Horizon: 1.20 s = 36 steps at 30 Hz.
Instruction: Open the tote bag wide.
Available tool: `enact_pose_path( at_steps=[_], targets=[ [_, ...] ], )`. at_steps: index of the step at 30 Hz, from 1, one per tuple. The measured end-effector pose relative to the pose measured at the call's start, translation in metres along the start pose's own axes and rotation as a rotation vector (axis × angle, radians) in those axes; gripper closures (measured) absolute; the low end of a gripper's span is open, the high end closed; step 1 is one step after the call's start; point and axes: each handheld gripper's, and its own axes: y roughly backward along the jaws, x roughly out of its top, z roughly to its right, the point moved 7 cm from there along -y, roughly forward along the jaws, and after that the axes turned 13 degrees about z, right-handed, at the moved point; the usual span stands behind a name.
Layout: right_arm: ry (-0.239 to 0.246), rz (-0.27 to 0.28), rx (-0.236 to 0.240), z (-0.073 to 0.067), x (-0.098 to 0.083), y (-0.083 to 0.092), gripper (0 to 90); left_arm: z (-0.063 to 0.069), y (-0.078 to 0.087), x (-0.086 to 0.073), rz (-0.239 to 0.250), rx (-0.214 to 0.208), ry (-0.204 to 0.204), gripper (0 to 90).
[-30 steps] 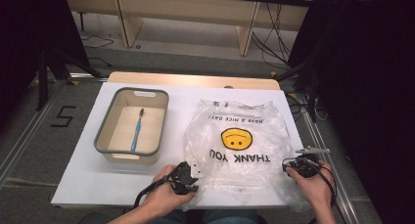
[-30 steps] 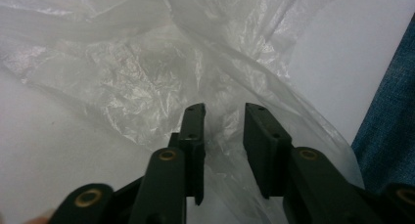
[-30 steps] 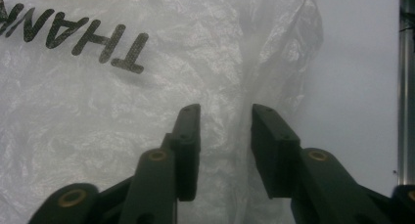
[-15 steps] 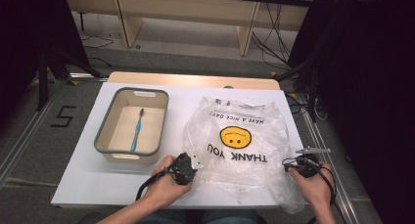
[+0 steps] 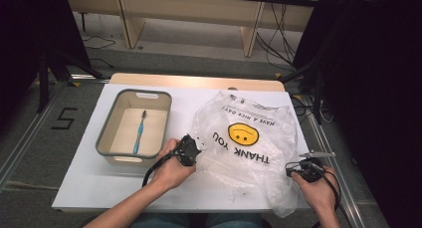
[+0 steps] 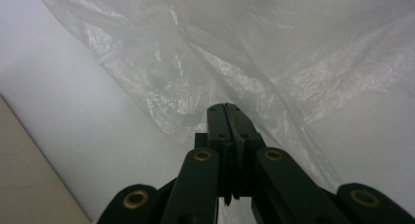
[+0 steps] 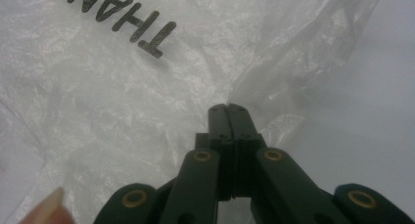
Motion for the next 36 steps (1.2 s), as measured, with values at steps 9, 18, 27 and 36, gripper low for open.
enact_pose_path(
  at_steps=[9, 18, 27, 36],
  targets=[
    [-0.014, -0.023, 0.042, -0.016, -0.006, 0.003, 90.0, -0.02, -0.014, 0.012, 0.015, 0.074, 0.069, 89.0],
    [0.002, -0.047, 0.083, -0.033, -0.01, 0.004, 90.0, -0.039, -0.022, 0.027, 0.05, 0.126, 0.105, 85.4],
    [0.01, -0.069, 0.12, -0.046, -0.013, 0.005, 87.2, -0.057, -0.027, 0.029, 0.059, 0.172, 0.123, 83.3],
    [0.026, 0.041, 0.036, -0.036, 0.001, 0.015, 64.8, -0.058, -0.016, 0.034, 0.114, 0.173, 0.116, 63.6]
  ],
)
